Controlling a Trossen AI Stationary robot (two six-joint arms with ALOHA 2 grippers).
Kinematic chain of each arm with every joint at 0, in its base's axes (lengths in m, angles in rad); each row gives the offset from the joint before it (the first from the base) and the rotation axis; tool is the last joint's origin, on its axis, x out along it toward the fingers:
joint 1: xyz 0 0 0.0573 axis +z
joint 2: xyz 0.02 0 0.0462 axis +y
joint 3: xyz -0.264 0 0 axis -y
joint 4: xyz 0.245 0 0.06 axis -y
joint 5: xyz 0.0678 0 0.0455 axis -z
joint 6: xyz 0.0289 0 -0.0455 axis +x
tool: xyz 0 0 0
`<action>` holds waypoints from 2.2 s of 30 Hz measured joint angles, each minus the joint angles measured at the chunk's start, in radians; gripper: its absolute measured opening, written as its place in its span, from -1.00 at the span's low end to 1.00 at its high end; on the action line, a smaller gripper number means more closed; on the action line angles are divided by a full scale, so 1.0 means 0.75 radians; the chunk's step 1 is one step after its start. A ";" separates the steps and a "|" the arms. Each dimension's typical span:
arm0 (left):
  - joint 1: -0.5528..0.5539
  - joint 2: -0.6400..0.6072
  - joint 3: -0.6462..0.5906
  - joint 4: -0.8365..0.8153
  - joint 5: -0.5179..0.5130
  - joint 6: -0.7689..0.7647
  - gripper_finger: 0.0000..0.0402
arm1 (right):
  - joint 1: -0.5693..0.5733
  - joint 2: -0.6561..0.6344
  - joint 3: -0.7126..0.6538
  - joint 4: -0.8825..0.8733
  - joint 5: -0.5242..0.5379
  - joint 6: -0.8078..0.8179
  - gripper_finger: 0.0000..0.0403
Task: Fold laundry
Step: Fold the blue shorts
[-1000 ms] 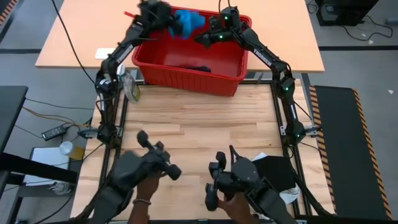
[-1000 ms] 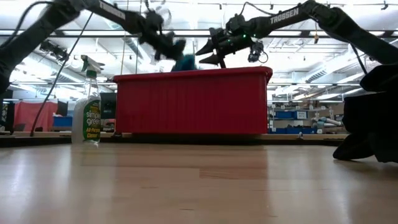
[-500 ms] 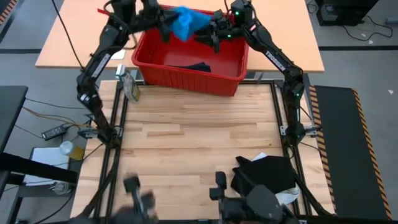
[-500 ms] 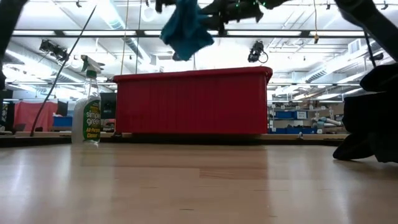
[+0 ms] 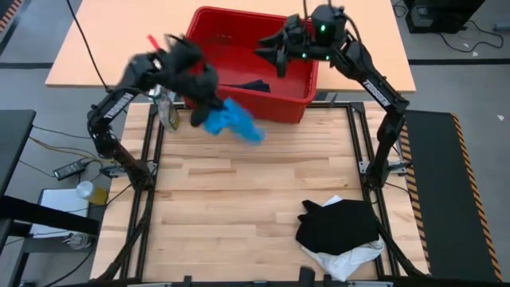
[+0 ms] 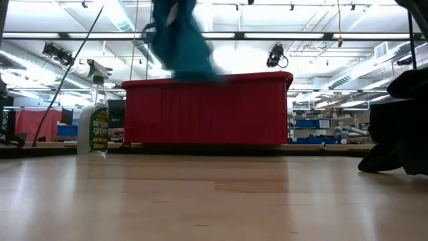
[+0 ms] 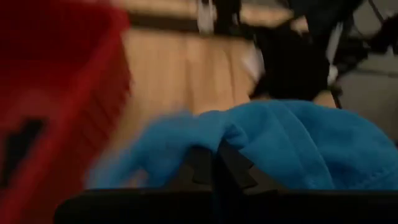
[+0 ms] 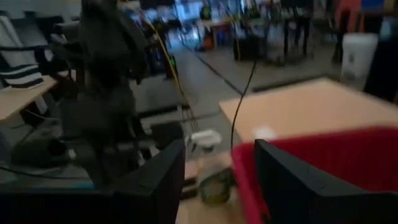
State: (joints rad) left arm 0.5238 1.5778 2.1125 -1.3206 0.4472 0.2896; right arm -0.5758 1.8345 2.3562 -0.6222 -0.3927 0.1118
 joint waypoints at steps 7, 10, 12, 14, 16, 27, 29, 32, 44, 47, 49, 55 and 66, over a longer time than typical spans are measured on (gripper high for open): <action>-0.235 -0.096 -0.493 0.249 -0.162 -0.113 -1.00 | 0.189 -0.042 0.000 -0.431 0.270 0.136 -0.02; -0.314 -0.166 -0.759 0.430 -0.168 -0.235 -1.00 | 0.263 -0.055 0.000 -0.611 0.366 0.189 -0.02; -0.357 -0.205 -0.917 0.511 -0.167 -0.355 -0.98 | 0.300 -0.056 -0.001 -0.725 0.383 0.200 -0.02; -0.398 -0.231 -1.050 0.584 -0.164 -0.491 -0.94 | 0.343 -0.054 -0.040 -0.777 0.380 0.198 -0.02; -0.431 -0.238 -1.165 0.650 -0.206 -0.639 -0.89 | 0.383 -0.053 -0.100 -0.787 0.376 0.169 -0.02; -0.553 -0.238 -1.376 0.893 -0.454 -1.304 -0.25 | 0.523 -0.153 -0.785 -0.486 0.185 0.001 -0.13; -0.595 -0.246 -1.376 0.890 -0.489 -1.384 -0.15 | 0.554 -0.206 -0.951 -0.339 0.106 0.002 -0.17; -0.694 -0.250 -1.353 0.890 -0.599 -1.497 -0.08 | 0.590 -0.271 -1.167 -0.170 0.051 0.074 -0.19; -1.030 -0.245 -1.336 0.536 -0.930 -1.793 -0.07 | 0.693 -0.490 -1.699 0.338 0.077 0.303 -0.20; -1.075 -0.245 -1.336 0.450 -0.930 -1.803 -0.07 | 0.695 -0.489 -1.759 0.384 0.020 0.348 -0.20; -1.097 -0.245 -1.344 0.434 -0.941 -1.797 -0.07 | 0.702 -0.487 -1.780 0.384 -0.014 0.361 -0.20; -1.171 -0.245 -1.506 0.677 -1.101 -1.678 -0.07 | 0.742 -0.486 -1.854 0.425 0.042 0.299 -0.20; -1.189 -0.245 -1.537 0.818 -1.024 -1.677 -0.07 | 0.734 -0.474 -1.858 0.325 0.271 0.299 -0.21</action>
State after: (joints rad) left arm -0.3676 1.3941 0.9596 -0.7071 -0.3206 -0.9682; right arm -0.0254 1.4793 0.9623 -0.3783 -0.1898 0.3357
